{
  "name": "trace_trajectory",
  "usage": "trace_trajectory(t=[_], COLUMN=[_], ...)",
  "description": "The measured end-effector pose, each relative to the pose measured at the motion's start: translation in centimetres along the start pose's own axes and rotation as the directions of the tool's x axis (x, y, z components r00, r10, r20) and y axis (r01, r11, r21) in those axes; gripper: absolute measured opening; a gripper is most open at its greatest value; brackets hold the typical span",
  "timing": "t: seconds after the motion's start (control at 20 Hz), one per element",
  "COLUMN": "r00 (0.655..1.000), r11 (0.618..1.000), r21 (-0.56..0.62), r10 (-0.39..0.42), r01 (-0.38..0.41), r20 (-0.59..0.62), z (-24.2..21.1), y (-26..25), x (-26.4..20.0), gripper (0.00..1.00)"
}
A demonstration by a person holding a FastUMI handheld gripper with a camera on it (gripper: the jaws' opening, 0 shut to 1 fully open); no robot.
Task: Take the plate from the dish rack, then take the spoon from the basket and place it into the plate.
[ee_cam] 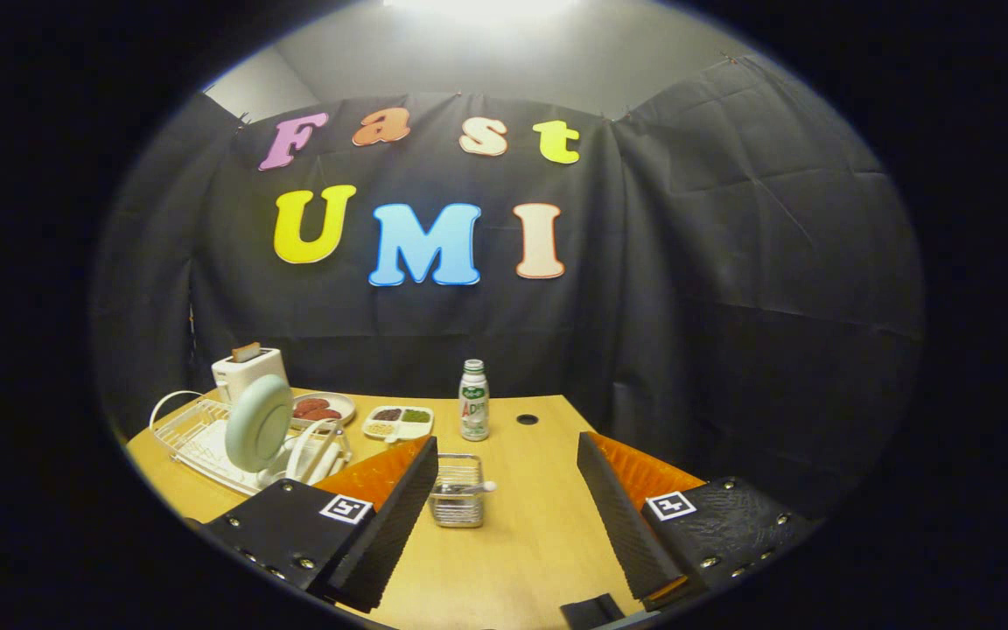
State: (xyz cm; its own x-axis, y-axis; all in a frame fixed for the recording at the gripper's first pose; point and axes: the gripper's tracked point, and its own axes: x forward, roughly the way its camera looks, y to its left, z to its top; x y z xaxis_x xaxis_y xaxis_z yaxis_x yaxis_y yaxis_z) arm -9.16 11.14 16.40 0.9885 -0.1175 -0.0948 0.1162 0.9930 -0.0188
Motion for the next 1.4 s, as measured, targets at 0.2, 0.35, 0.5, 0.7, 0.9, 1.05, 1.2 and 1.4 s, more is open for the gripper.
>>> trace_trajectory(t=[0.2, 0.35, 0.5, 0.7, 0.9, 1.05, 1.2, 1.4], r00=[0.992, 0.982, 0.972, 0.956, 0.942, 0.934, 0.927, 0.906], r11=[0.992, 0.982, 0.972, 0.959, 0.949, 0.944, 0.942, 0.937], r21=[0.008, -0.002, 0.004, 0.040, 0.099, 0.142, 0.175, 0.229], r10=[0.124, 0.191, 0.235, 0.282, 0.311, 0.320, 0.318, 0.321], r01=[-0.124, -0.191, -0.235, -0.279, -0.300, -0.299, -0.285, -0.263], r20=[0.004, -0.013, -0.025, -0.081, -0.129, -0.157, -0.199, -0.274], z=[1.2, 1.3, 1.1, -0.3, -1.4, -1.9, -3.2, -5.8], y=[6.9, 11.3, 14.9, 19.6, 24.1, 26.6, 28.5, 30.3], x=[-0.6, -0.4, 0.6, 2.7, 5.7, 8.4, 11.0, 14.0], gripper=[0.98, 0.98, 0.98, 0.98, 0.98, 0.98, 0.98, 0.98])
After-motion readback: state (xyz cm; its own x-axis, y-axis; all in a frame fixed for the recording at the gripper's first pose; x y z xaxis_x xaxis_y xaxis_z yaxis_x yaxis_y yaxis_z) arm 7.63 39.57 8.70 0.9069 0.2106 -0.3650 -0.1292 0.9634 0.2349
